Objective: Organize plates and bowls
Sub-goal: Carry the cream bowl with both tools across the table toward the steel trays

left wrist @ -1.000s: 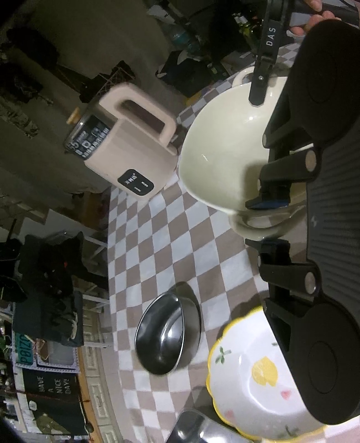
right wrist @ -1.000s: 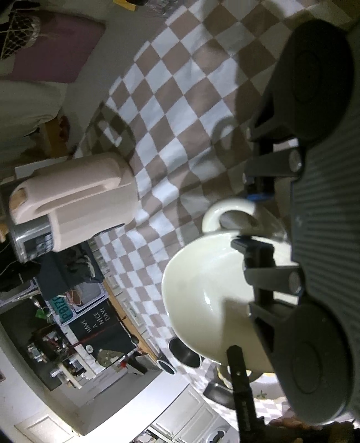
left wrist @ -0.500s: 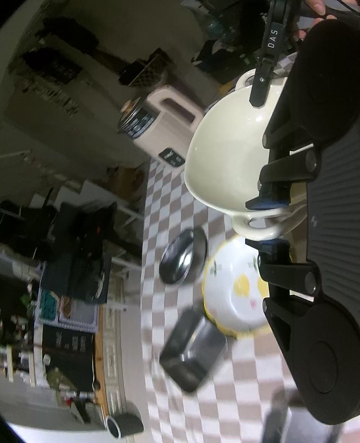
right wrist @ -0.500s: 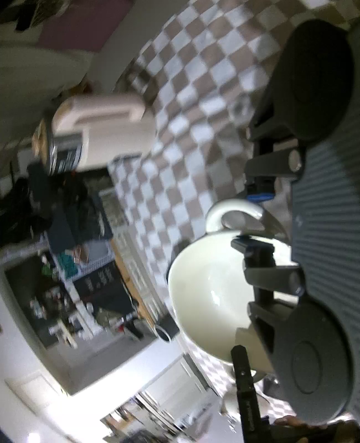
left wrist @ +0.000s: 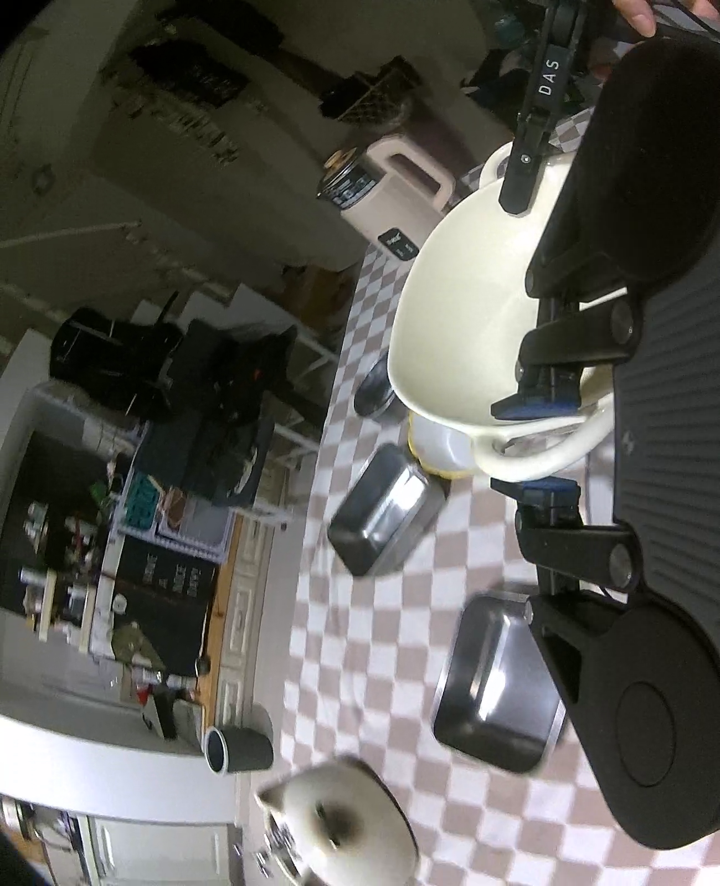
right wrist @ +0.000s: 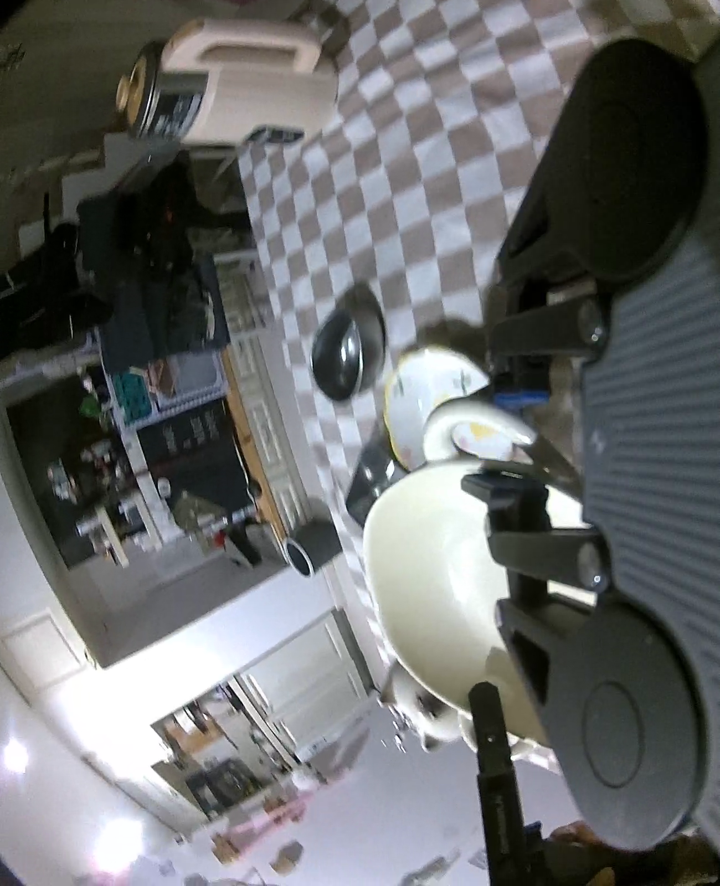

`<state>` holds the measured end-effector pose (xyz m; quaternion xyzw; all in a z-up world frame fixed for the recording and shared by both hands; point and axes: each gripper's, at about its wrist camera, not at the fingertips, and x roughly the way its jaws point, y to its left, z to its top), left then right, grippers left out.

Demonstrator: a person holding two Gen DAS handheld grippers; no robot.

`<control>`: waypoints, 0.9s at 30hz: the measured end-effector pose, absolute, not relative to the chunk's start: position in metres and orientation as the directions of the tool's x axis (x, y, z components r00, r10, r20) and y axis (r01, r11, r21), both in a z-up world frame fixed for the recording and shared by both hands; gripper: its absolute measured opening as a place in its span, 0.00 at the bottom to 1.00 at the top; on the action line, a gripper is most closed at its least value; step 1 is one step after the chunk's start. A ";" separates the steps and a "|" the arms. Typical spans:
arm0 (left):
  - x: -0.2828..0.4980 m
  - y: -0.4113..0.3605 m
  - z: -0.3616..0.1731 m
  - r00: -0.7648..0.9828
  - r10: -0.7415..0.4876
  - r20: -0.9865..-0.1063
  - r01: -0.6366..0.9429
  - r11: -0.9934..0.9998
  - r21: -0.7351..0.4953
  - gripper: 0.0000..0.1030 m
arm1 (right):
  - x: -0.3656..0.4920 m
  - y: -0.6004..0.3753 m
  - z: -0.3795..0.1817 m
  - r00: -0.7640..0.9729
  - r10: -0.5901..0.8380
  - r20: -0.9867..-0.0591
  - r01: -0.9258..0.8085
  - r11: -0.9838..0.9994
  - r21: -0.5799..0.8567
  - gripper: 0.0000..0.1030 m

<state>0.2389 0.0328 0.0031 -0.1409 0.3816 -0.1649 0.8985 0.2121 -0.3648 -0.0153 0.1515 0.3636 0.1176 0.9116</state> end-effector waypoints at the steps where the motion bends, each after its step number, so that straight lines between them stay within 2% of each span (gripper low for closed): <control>1: 0.233 0.041 0.003 0.658 -0.400 -0.638 0.180 0.906 -0.383 0.20 | 0.212 -0.359 -0.016 0.705 0.333 -0.626 -0.113 0.925 0.364 0.27; 13: 0.196 0.095 -0.015 0.649 -0.389 -0.654 0.106 0.897 -0.429 0.19 | 0.216 -0.329 -0.030 0.653 0.395 -0.646 -0.182 0.910 0.373 0.26; 17: 0.198 0.109 -0.027 0.633 -0.424 -0.648 0.080 0.868 -0.489 0.19 | 0.220 -0.318 -0.036 0.624 0.402 -0.670 -0.196 0.911 0.364 0.27; 27: 0.214 0.104 -0.045 0.576 -0.431 -0.695 0.056 0.869 -0.492 0.19 | 0.219 -0.309 -0.045 0.589 0.375 -0.716 -0.183 0.925 0.334 0.28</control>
